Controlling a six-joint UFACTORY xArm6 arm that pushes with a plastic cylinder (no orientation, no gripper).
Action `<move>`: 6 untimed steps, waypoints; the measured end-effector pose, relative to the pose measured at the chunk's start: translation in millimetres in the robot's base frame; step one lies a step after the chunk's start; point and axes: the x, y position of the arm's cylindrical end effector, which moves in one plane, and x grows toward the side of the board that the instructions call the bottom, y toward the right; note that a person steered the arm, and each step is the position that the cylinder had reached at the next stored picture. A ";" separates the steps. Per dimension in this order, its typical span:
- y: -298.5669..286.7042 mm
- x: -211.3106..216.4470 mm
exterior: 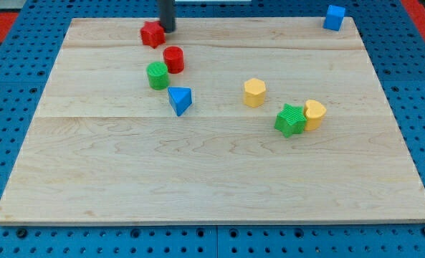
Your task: Move the red star to the top left
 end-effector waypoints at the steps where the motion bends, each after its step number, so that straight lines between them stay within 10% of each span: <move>1: -30.9 -1.4; 3: 41.9 52.7; 6: -58.4 15.2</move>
